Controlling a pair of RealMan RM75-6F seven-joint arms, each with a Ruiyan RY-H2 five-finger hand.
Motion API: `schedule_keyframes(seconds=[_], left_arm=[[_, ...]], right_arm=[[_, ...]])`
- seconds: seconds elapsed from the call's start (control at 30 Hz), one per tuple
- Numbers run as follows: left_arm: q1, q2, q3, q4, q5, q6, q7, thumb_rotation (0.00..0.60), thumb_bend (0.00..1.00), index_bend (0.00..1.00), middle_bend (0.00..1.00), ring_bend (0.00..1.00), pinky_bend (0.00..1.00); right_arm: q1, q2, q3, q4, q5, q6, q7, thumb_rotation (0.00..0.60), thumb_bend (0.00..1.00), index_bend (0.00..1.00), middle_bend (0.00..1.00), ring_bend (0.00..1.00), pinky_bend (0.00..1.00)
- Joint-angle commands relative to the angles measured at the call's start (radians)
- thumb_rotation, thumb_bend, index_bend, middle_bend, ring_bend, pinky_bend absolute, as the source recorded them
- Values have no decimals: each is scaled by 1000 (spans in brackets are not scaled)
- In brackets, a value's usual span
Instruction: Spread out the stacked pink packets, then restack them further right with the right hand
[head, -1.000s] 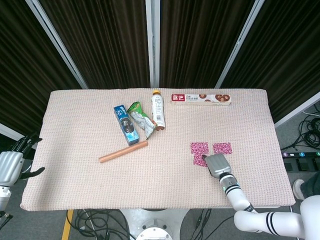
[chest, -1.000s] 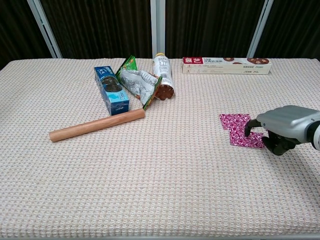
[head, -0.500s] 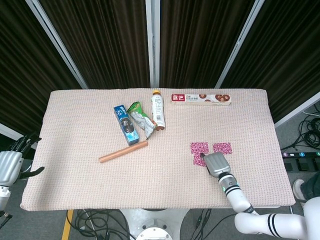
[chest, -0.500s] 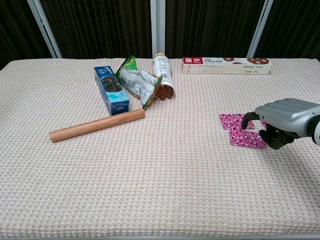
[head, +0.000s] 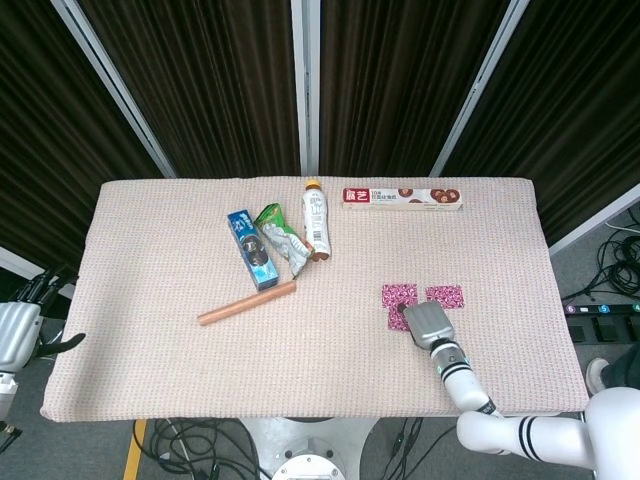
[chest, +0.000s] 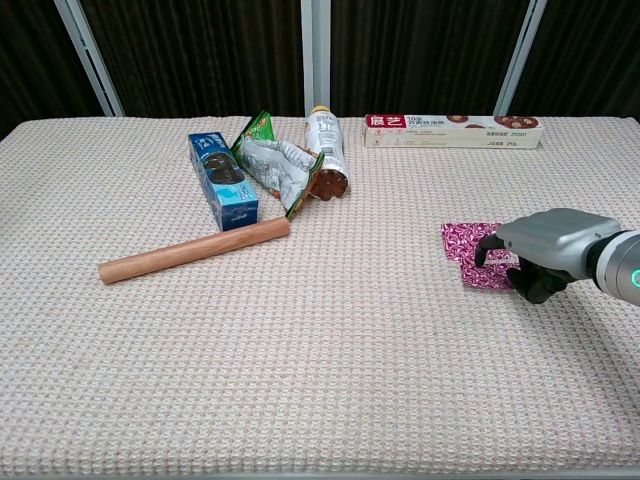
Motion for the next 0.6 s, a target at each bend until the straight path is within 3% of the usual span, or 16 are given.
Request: schedule_keyframes(seconds=[0.03,0.4,0.6], left_arm=[[0,1,0,-1,2,3,0,600,16,244,183,170,300],[-1,6,-1,-17,8,7,9,600,16,244,183,170,300],[-1,5,-2,-13,3,4,9,600,16,244,183,169,300]], right_arm=[[-2,2,-3,-9,-4,7,-1,600,654,252,1000,1000,962],[-14,27,-11,-60,-41,35,8,600,654,253,1000,1000,961],[-17,38,20,-70,-79,53,48,600,642,253,1000,1000,961]])
